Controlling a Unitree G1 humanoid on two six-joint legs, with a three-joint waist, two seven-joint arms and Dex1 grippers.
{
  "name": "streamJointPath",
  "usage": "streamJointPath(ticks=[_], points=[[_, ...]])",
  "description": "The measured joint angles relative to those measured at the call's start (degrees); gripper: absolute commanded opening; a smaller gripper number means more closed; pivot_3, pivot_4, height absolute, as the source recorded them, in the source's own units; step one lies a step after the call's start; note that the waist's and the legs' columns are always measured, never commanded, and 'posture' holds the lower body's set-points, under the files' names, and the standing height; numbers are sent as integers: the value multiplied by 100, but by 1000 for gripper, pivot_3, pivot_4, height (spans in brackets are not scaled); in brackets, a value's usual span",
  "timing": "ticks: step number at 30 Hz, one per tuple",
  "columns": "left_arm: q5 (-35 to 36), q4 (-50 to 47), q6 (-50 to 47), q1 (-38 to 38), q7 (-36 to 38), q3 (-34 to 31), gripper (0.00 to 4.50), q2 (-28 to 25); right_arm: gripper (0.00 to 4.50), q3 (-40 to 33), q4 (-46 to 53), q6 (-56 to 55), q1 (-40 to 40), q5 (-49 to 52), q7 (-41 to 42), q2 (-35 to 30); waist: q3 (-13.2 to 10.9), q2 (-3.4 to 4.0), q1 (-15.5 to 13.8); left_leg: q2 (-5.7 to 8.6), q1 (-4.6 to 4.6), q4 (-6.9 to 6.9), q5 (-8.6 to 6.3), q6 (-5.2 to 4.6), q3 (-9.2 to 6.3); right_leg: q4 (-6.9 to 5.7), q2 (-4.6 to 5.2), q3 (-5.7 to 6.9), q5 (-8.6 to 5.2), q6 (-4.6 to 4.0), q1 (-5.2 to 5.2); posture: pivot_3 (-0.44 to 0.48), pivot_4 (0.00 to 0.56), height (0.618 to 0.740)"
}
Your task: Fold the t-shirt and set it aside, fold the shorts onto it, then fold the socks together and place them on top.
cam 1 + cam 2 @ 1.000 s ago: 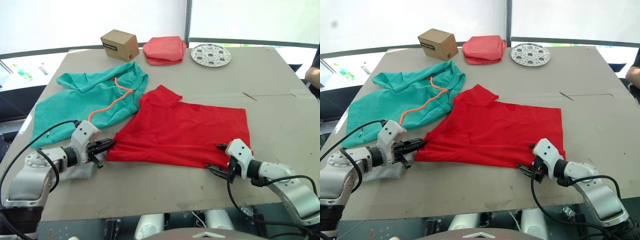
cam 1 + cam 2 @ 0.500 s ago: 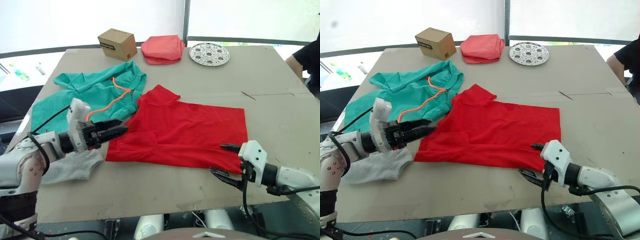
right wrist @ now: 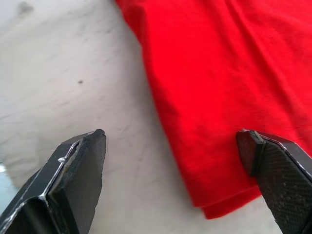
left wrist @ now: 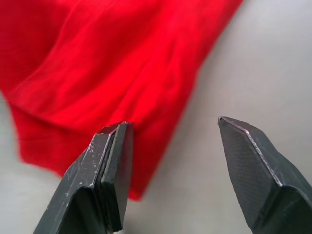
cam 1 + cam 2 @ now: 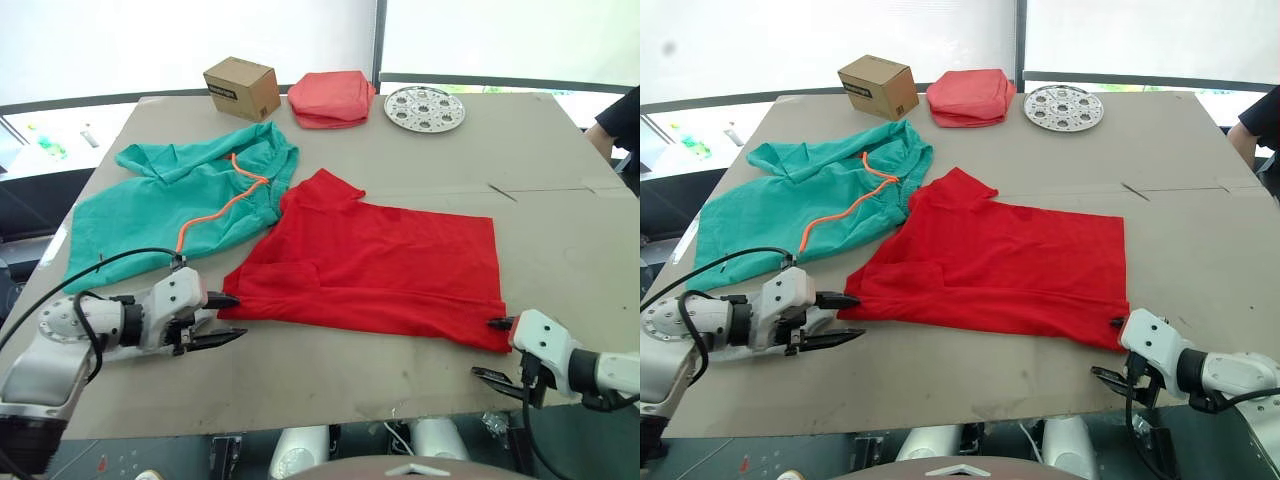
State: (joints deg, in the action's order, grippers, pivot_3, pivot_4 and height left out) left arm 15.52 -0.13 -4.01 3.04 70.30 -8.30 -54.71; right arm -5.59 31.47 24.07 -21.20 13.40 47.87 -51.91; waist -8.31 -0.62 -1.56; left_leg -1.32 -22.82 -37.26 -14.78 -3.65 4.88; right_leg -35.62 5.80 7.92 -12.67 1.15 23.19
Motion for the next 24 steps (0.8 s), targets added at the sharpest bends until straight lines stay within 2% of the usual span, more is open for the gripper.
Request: streamJointPath(ticks=[1,3,8,9,10,18,24], points=[[-135,159,223,-42,-30,74,2778,16,3645,47,-10,40,38,-8,-5,6,2,-3,8,-1,0,3,0,0,0,0,0,1,0,0,1,0,150,736],[-305,427,664,-159,-52,174,2040,37,2609,153,-59,144,182,-30,-51,59,5,-8,20,-2,2,4,0,0,0,0,2,6,0,0,1,0,150,736],[-210,400,672,-160,0,206,107,64,574,247,-130,365,470,-121,-169,56,6,-3,35,-1,4,0,0,-2,10,0,24,20,1,2,1,0,150,736],[-140,241,608,-76,73,230,0,63,196,244,-150,460,542,-128,-180,19,6,0,43,0,4,-1,-1,-3,13,0,27,21,1,2,1,0,150,736],[-59,111,523,-5,119,231,0,62,39,239,-150,533,580,-130,-185,-7,6,0,46,0,3,-1,-1,-3,12,0,28,22,1,2,1,0,150,736],[272,-1092,-88,797,333,333,0,-76,39,-269,-121,1419,626,-119,-109,-600,-1,8,-13,2,-3,10,-5,-10,6,10,29,42,1,2,1,0,150,736],[395,-1729,-318,1517,225,204,0,-102,39,-684,173,1711,-64,-47,222,-939,-1,8,-77,1,-5,16,-6,-10,-4,15,26,56,0,4,-1,0,150,736]])
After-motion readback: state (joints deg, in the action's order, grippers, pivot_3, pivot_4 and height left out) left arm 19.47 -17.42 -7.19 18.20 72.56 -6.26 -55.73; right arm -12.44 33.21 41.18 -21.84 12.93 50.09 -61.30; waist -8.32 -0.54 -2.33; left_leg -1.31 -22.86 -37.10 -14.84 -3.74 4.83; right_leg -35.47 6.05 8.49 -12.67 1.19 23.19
